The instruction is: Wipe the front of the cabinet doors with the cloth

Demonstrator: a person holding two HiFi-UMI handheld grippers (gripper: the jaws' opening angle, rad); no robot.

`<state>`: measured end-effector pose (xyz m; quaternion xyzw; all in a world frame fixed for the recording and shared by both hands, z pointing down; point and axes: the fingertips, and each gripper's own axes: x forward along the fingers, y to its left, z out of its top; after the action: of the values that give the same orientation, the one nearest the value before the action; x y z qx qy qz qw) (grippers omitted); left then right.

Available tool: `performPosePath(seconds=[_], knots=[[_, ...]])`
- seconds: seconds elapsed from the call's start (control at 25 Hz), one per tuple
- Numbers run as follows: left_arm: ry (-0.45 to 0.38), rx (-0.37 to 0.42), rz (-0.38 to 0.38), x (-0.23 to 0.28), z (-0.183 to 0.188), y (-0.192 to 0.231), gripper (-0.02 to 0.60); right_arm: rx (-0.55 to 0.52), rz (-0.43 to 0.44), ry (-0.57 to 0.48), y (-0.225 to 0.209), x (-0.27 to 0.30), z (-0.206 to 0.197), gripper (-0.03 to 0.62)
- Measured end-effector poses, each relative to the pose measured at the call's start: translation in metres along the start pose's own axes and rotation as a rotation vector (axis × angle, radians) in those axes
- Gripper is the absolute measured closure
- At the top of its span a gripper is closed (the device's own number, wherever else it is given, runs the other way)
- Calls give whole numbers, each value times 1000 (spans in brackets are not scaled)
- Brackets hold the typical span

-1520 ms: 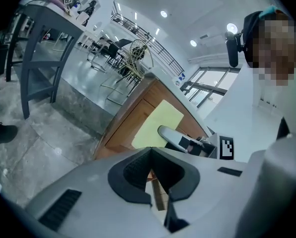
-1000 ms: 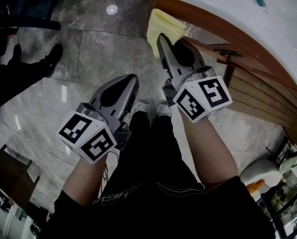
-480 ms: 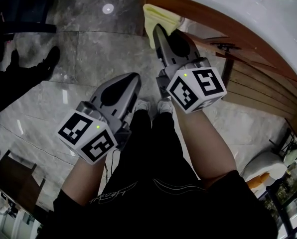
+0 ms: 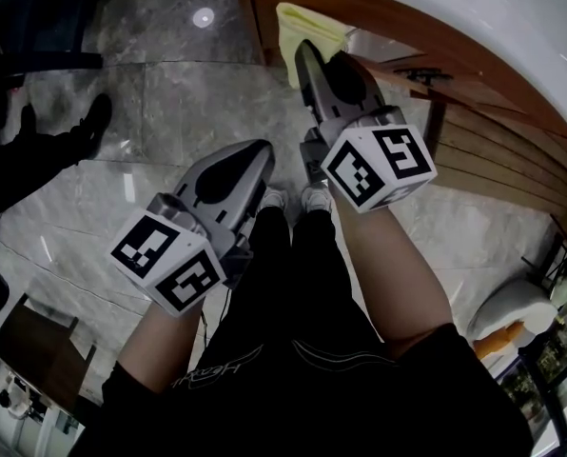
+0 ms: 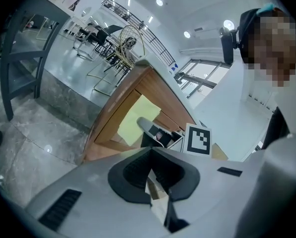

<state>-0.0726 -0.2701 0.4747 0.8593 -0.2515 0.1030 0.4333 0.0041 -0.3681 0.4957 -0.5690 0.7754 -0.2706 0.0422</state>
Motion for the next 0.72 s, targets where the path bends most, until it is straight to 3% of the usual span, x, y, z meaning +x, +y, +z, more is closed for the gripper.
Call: performPosePath(seconds=[0.72], knots=[[81, 29, -63, 40, -27, -48, 575, 29, -99, -45, -56, -54, 14, 553]])
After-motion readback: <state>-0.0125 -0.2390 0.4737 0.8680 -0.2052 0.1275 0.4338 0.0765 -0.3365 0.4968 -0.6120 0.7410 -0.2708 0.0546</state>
